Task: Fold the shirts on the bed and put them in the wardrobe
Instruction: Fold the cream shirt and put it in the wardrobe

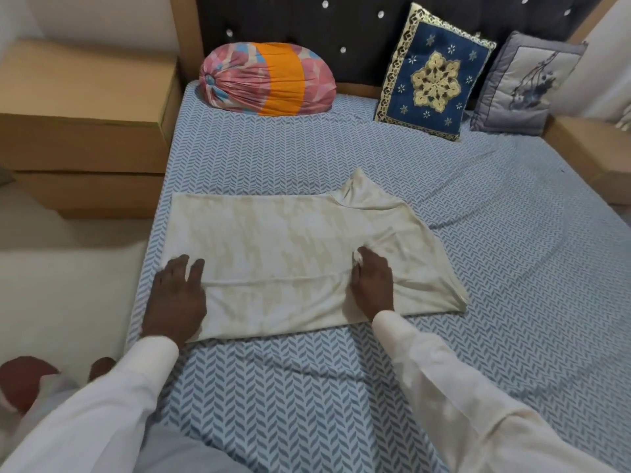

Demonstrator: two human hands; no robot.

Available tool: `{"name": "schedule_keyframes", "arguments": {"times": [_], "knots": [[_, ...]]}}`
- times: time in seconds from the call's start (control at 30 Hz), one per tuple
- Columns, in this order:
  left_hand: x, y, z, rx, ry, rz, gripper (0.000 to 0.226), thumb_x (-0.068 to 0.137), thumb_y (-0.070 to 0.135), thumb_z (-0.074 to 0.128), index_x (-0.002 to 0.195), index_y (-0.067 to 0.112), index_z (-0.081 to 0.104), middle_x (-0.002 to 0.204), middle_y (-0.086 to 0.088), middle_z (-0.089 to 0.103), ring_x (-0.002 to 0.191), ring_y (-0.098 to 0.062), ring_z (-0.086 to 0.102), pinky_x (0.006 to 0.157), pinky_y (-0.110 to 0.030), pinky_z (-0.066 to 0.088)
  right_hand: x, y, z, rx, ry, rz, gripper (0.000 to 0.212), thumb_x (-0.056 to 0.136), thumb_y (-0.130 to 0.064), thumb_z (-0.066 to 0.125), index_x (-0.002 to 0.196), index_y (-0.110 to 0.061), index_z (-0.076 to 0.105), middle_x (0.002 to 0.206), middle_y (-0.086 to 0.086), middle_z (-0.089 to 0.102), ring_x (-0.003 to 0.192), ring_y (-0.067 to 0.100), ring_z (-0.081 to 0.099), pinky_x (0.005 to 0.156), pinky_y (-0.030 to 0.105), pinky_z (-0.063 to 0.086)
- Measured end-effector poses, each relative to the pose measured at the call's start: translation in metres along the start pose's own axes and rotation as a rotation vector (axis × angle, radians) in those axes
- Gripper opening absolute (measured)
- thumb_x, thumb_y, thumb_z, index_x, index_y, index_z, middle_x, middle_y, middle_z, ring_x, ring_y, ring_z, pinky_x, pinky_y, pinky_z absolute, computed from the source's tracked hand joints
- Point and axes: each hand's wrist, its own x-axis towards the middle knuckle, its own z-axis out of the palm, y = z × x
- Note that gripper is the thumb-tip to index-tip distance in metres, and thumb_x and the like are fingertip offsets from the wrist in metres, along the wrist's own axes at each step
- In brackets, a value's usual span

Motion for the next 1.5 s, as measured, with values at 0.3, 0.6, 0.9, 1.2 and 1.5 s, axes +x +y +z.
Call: {"name": "schedule_keyframes", "arguments": {"times": [0.3,0.6,0.9,1.2,1.5], "knots": [[-0.047,0.024,0.040,0.037,-0.210,-0.131,0.083,0.089,0.068,0.007,0.155,0.018,0.011,0.162,-0.011,0.004,0.149,-0.036,0.004,0.115,-0.039,-0.019,-0.051,0.056,-0.012,-0.162,0.028,0.108,0.046,0.091,-0.032,0.044,0.129,-0.008,0.055,0.127,0.018,0.055,0.114,0.039,0.051,0.095,0.050,0.043],[-0.046,0.026,0.038,0.051,-0.241,-0.157,0.085,0.087,0.071,-0.001,0.155,0.022,0.002,0.163,-0.009,-0.001,0.149,-0.035,-0.001,0.115,-0.040,-0.020,-0.043,0.148,-0.083,0.075,0.187,0.887,0.030,0.083,-0.012,0.057,0.112,-0.017,0.048,0.128,0.017,0.037,0.106,0.039,0.052,0.089,0.042,0.042],[-0.045,0.027,0.035,0.041,-0.273,-0.152,0.088,0.084,0.073,-0.004,0.155,0.022,0.000,0.163,-0.008,-0.004,0.150,-0.034,-0.004,0.111,-0.036,-0.026,-0.026,0.180,-0.096,0.135,0.059,0.882,0.016,0.080,-0.012,0.057,0.086,-0.021,0.070,0.115,0.022,0.062,0.097,0.035,0.063,0.092,0.034,0.047],[-0.044,0.026,0.037,0.048,-0.268,-0.160,0.090,0.078,0.075,-0.011,0.153,0.025,-0.010,0.162,-0.005,-0.013,0.149,-0.030,-0.013,0.106,-0.033,-0.032,-0.007,0.186,-0.108,0.058,0.095,0.903,0.014,0.085,-0.009,0.052,0.084,-0.017,0.063,0.115,0.024,0.057,0.102,0.038,0.059,0.090,0.039,0.047],[-0.048,0.025,0.033,0.025,-0.223,-0.143,0.084,0.086,0.074,0.005,0.155,0.027,0.012,0.163,-0.005,0.006,0.150,-0.031,0.002,0.116,-0.041,-0.017,-0.011,0.156,-0.087,-0.041,-0.084,0.716,0.028,0.084,-0.011,0.056,0.110,-0.004,0.061,0.120,0.027,0.053,0.115,0.043,0.049,0.099,0.042,0.039]]}}
